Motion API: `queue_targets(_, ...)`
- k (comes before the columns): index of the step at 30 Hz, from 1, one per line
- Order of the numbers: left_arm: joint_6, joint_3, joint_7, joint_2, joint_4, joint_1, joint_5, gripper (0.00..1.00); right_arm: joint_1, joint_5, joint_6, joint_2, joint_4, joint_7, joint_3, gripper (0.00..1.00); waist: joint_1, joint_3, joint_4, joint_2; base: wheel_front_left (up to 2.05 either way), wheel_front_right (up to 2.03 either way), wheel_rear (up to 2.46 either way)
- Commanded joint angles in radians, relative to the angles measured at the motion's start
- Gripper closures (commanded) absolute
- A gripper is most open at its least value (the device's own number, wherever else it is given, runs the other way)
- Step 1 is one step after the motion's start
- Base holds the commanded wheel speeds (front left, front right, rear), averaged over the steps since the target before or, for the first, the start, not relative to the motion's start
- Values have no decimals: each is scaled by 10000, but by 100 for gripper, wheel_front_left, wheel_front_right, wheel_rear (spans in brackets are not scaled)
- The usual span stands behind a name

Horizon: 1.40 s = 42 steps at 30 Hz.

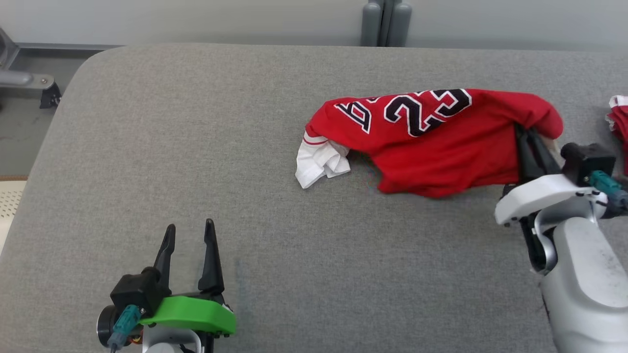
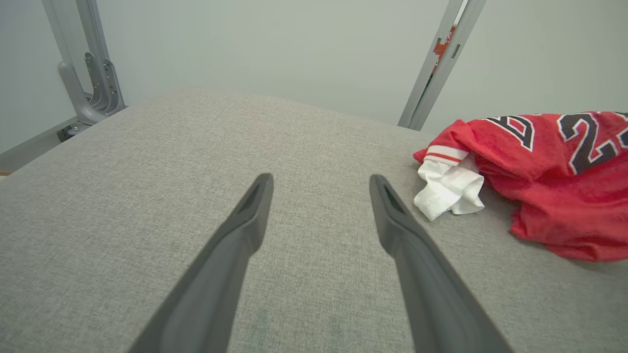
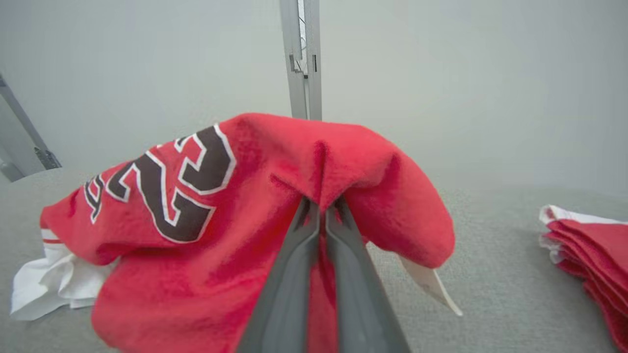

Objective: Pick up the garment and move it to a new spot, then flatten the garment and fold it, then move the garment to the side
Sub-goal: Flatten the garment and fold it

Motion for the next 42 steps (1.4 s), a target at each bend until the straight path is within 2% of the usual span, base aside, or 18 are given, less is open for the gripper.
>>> queue_targets(1,51,-7,-5,13,-17,139,-46,0,210,-23,-15,-155,-682,159,-147,100,0,-112,-126,0,0,0,0)
queue_targets(5,47,-97,-5,14,-75,71,-89,0,350,36,-15,-328,-2275,1080,-517,100,0,2,-98,0,0,0,0)
queue_targets(8,-2,-219,-5,14,-110,-115,-135,0,65,-89,-15,-606,-2670,1889,-808,100,0,251,65,0,0,0,0)
queue_targets(14,-40,-532,-5,15,-134,-483,-188,0,-1205,-404,-15,-1545,-1305,2890,-923,100,0,893,679,0,0,0,0)
queue_targets(17,8,-693,-5,17,-163,-610,-255,0,-2037,-684,-15,-1990,-228,3037,-968,100,0,1209,1033,0,0,0,0)
queue_targets(22,82,-852,-5,13,-206,-730,-314,0,-3272,-1215,-15,-2483,1261,2691,-1095,100,0,1547,1332,0,0,0,0)
queue_targets(23,92,-866,-5,13,-214,-737,-318,0,-3435,-1346,-15,-2479,1523,2601,-1132,68,0,1571,1348,0,0,0,0)
queue_targets(24,110,-880,-5,15,-221,-736,-331,0,-3585,-1486,-15,-2469,1817,2461,-1139,0,0,1595,1358,0,0,0,0)
queue_targets(29,167,-927,-5,15,-233,-703,-291,0,-3961,-1726,-15,-2201,2814,1545,-1203,0,0,1466,1111,0,0,0,0)
queue_targets(33,128,-854,-5,16,-246,-622,-119,0,-3789,-1473,-15,-1991,3091,763,-688,0,0,1167,637,0,0,0,0)
queue_targets(37,68,-759,-5,18,-226,-492,36,0,-3293,-1036,-15,-1776,2886,310,182,0,0,776,16,0,0,0,0)
queue_targets(42,-36,-746,-5,19,-171,-355,170,0,-2089,-220,-15,-1580,2042,178,1267,0,0,378,-559,0,0,0,0)
